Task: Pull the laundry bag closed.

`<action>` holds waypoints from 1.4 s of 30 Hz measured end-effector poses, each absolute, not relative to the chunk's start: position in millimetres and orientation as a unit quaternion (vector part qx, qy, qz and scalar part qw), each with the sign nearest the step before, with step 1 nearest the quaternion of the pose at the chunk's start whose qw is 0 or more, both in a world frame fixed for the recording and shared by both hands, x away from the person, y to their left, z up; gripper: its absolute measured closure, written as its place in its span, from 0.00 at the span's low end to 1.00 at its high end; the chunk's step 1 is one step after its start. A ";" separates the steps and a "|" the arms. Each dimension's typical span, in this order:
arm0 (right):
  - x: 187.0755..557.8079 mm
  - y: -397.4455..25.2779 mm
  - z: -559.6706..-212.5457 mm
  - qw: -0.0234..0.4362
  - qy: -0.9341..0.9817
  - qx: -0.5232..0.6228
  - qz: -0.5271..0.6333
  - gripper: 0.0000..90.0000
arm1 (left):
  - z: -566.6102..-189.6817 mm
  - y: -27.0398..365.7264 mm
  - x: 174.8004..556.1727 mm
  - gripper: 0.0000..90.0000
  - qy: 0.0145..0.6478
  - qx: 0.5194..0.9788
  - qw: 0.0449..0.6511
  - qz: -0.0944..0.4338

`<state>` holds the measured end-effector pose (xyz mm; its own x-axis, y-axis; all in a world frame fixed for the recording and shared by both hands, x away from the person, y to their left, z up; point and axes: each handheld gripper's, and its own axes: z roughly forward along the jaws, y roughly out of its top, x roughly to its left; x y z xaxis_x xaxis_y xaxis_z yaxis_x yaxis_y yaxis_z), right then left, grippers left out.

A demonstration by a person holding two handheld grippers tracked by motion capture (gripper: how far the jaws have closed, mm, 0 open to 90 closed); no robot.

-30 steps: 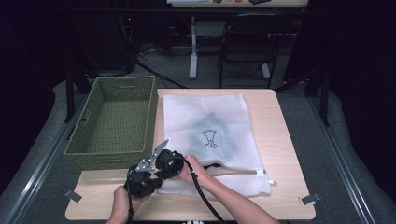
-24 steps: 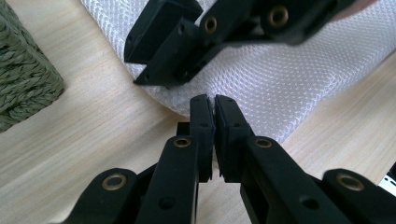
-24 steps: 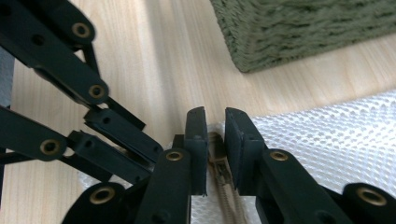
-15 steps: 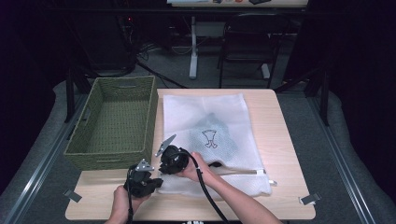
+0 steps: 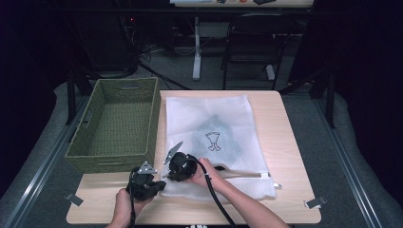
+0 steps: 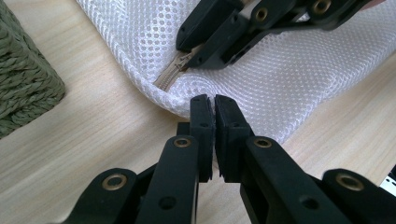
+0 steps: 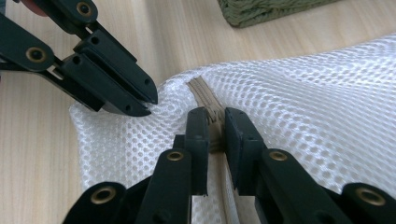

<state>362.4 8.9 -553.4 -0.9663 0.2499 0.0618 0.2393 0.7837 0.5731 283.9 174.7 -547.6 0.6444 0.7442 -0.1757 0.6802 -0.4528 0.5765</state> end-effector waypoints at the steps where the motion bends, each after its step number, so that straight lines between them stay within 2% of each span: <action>1: 361.8 10.1 -554.0 0.010 0.944 0.130 0.303 0.90 | -547.3 175.2 284.0 0.96 0.417 0.851 0.314 0.051; 7: 355.9 9.1 -549.7 0.030 0.943 0.121 0.308 0.93 | -547.1 176.2 284.5 0.96 0.420 0.850 0.315 0.048; 11: 351.3 5.4 -544.2 0.046 0.940 0.117 0.317 0.95 | -546.4 177.7 285.9 0.92 0.423 0.848 0.317 0.046; 15: 347.2 2.2 -539.8 0.054 0.937 0.116 0.325 0.96 | -544.9 180.0 288.0 0.80 0.436 0.839 0.323 0.046; 18: 344.1 1.0 -536.5 0.061 0.935 0.114 0.331 0.96 | -545.0 182.5 292.3 0.66 0.445 0.832 0.328 0.042; 21: 342.1 -0.2 -533.9 0.062 0.933 0.114 0.334 0.96 | -547.1 183.0 297.3 0.63 0.458 0.823 0.336 0.028; 26: 338.9 -3.3 -533.7 0.069 0.932 0.111 0.338 0.96 | -553.4 184.2 305.4 0.67 0.469 0.810 0.353 -0.007; 34: 338.5 -6.0 -530.5 0.076 0.930 0.112 0.341 0.97 | -554.8 183.1 307.0 0.90 0.463 0.812 0.356 -0.008; 42: 337.9 -6.4 -534.0 0.076 0.931 0.130 0.333 0.97 | -551.4 180.5 305.2 0.93 0.454 0.821 0.347 0.009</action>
<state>337.9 -6.4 -534.0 -0.9546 0.2927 -0.0549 0.1915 0.7444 0.6397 305.2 180.5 -551.4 0.5873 0.7516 -0.3003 0.7393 -0.3472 0.5770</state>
